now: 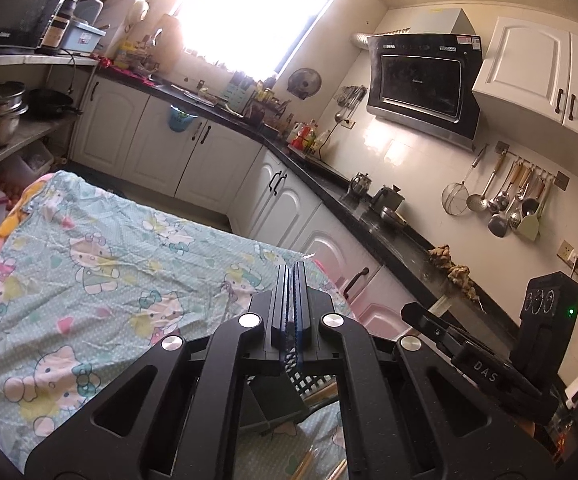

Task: Organize utensils
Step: 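Open the left gripper over the basket while the right gripper opens too, then move both open tools back toward the chopstick pile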

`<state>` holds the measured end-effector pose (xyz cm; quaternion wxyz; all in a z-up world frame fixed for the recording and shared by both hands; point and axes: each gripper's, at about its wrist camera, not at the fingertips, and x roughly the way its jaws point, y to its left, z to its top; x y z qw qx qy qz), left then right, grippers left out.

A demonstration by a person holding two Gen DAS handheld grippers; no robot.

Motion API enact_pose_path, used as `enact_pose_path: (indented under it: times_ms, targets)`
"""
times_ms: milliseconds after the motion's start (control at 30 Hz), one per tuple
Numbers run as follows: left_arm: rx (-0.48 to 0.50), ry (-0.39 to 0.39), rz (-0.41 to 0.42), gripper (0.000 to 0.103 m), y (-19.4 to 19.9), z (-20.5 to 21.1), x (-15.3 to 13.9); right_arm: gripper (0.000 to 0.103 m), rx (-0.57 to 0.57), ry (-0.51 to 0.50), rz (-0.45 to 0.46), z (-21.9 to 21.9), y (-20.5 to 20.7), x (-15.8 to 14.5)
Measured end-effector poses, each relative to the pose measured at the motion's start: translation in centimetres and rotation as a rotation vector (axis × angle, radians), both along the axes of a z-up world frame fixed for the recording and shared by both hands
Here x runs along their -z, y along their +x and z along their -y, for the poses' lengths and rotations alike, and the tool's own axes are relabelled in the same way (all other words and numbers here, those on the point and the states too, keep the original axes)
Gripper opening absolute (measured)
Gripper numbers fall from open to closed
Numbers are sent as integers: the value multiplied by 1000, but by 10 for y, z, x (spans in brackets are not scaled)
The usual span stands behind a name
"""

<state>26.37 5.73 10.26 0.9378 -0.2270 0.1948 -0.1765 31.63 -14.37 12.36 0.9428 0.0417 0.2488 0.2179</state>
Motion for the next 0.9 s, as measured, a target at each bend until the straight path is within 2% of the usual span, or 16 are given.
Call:
enact_pose_path:
  times_ms: [33,133,167,233,300,433,500,533,600,700,900]
  targets:
    - [1,3,-2,0,-1,0,1,18,2,0,-2,1,0,1]
    - [-8,22,-5,0,-4,0,3,25,13,-3,-2,3,-1,2]
    - [-14,29,-7,0,-6,0,3,31,16,-3,-3,3,-1,2]
    - [-21,35,-11,6,-10,0,4,38,26,-4,1,6,-4,2]
    - [-31,34,-4,23,-15,-2,3,44,36,-8,5,8,-7,2]
    - [-55,41,5,44,-25,-5,0,54,47,-22,17,11,-15,2]
    - [-76,45,5,60,-32,-8,-3,56,53,-37,26,12,-21,1]
    - [-82,47,7,64,-35,-9,-4,59,55,-40,31,13,-23,1]
    - [-102,51,6,79,-42,-12,-6,63,57,-47,44,14,-28,0]
    - [-119,46,-4,93,-50,-17,-7,66,62,-63,59,15,-38,-1]
    - [-130,41,-34,93,-65,-26,-2,72,56,-55,57,19,-54,-1]
